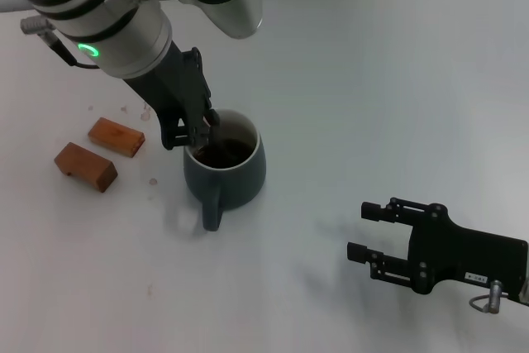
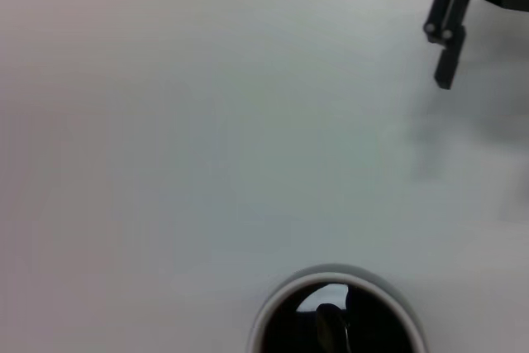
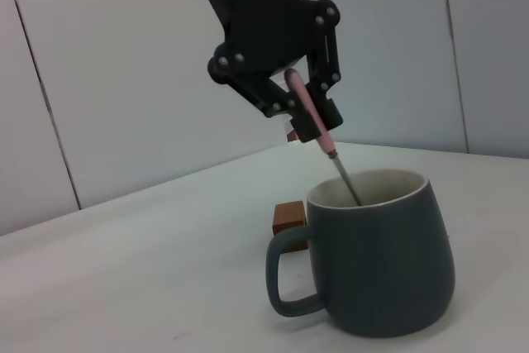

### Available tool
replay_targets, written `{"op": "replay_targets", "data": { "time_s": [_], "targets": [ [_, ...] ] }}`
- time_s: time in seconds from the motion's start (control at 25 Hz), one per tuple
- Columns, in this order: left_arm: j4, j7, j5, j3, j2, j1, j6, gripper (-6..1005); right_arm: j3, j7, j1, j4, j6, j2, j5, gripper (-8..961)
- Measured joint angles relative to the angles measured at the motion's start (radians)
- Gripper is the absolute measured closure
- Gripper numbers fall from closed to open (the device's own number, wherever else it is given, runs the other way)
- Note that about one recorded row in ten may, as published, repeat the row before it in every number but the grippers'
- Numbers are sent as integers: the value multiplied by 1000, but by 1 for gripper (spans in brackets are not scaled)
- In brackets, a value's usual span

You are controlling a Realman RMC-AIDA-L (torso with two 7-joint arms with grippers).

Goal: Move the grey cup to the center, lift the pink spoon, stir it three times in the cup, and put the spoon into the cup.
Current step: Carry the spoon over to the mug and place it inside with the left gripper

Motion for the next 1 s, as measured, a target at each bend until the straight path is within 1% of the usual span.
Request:
{"op": "replay_targets", "data": {
  "time_s": [0.32, 0.52, 0.68, 1.0],
  "targets": [
    [-27, -21, 54, -2, 0, -12, -19, 863, 0, 0, 0, 0, 0, 0, 0, 297],
    [-25, -36, 61, -10, 0, -24, 32, 862, 0, 0, -1, 0, 0, 0, 0, 297],
    [-25, -37, 50, -7, 0, -26, 43, 862, 0, 0, -5, 1, 0, 0, 0, 297],
    [-22, -29, -16, -3, -1, -22, 33, 862, 0, 0, -7, 2, -1, 0, -2, 296]
  ]
}}
